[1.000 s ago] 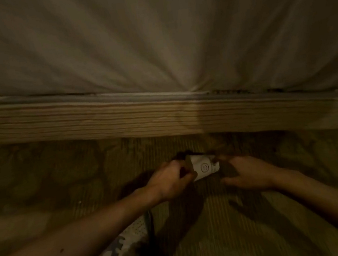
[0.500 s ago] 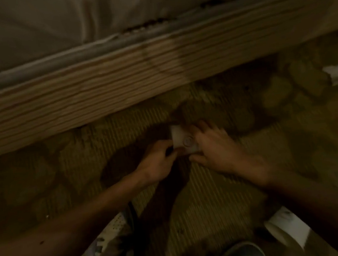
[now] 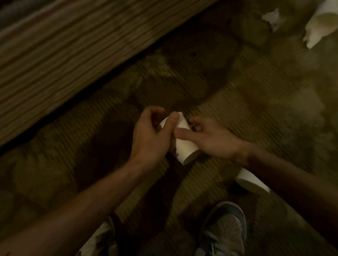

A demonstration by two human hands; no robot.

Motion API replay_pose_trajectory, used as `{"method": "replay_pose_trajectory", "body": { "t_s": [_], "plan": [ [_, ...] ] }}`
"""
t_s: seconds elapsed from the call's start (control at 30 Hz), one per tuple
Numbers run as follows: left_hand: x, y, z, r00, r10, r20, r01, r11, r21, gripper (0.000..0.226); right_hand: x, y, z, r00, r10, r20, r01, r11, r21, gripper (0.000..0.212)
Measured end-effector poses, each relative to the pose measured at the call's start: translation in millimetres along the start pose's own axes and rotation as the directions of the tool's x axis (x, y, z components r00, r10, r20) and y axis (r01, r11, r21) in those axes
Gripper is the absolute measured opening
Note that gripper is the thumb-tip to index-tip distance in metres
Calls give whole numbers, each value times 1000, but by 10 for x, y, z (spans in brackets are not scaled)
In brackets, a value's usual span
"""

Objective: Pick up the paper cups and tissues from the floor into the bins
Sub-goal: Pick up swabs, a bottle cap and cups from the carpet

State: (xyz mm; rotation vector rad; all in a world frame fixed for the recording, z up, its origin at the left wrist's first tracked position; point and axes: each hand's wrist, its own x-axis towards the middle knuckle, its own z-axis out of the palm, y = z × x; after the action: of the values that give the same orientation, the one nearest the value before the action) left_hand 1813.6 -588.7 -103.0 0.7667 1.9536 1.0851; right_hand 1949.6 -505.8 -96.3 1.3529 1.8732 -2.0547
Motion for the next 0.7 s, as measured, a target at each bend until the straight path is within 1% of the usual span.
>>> {"method": "replay_pose_trajectory", "body": {
  "t_s": [0.03, 0.07, 0.1, 0.13, 0.17, 0.2, 0.23, 0.3, 0.37, 0.43, 0.47, 0.5, 0.53, 0.6, 0.63, 0.67, 0.7],
  "plan": [
    [-28, 48, 59, 995, -99, -16, 98, 994, -55, 42, -41, 10, -14, 999, 32, -9, -32, 999, 39, 40],
    [-58, 91, 109, 974, -225, 5, 223, 965, -138, 53, -79, 30, -21, 998, 57, -11, -56, 996, 69, 47],
    [-87, 128, 151, 930, -361, 69, 366, 899, -239, 61, -115, 56, -16, 997, 73, -13, -72, 993, 91, 51],
    [-114, 157, 183, 863, -477, 166, 505, 801, -321, 67, -155, 88, -5, 996, 86, -24, -83, 991, 108, 54],
    [-140, 183, 207, 789, -552, 268, 614, 700, -365, 72, -195, 118, 1, 995, 93, -36, -88, 989, 118, 54],
    [-165, 188, 232, 728, -586, 357, 686, 625, -373, 78, -234, 146, 1, 995, 91, -46, -85, 989, 122, 53],
    [-191, 178, 262, 688, -592, 419, 725, 587, -361, 80, -278, 171, -8, 996, 79, -50, -73, 990, 120, 49],
    [-242, 175, 328, 665, -573, 479, 741, 584, -332, 70, -378, 208, -51, 998, 43, -34, -41, 996, 76, 38],
    [-278, 182, 405, 663, -566, 490, 738, 605, -299, 62, -476, 252, -130, 999, 45, -6, -45, 998, 40, 26],
    [-284, 200, 473, 662, -559, 499, 729, 635, -256, 68, -580, 296, -246, 999, 50, 4, -50, 999, 16, 16],
    [-278, 218, 502, 665, -550, 506, 720, 654, -235, 71, -634, 319, -326, 999, 28, -32, -29, 999, -30, 13],
    [-271, 237, 530, 669, -544, 507, 709, 672, -214, 75, -693, 355, -419, 995, -3, -104, -8, 994, -109, 14],
    [-271, 257, 559, 675, -541, 501, 697, 692, -191, 80, -753, 405, -517, 980, -37, -198, -4, 979, -205, 20],
    [-300, 276, 611, 700, -530, 479, 658, 740, -143, 84, -864, 544, -693, 922, -99, -374, -76, 901, -427, 40],
    [-323, 276, 641, 718, -514, 470, 628, 769, -118, 82, -916, 629, -752, 904, -103, -414, -142, 842, -520, 51],
    [-347, 274, 667, 732, -497, 466, 598, 796, -92, 81, -957, 715, -779, 903, -65, -424, -219, 780, -587, 61],
    [-366, 263, 690, 742, -483, 465, 572, 818, -65, 82, -984, 797, -788, 908, 18, -419, -300, 726, -619, 71]
  ]
}}
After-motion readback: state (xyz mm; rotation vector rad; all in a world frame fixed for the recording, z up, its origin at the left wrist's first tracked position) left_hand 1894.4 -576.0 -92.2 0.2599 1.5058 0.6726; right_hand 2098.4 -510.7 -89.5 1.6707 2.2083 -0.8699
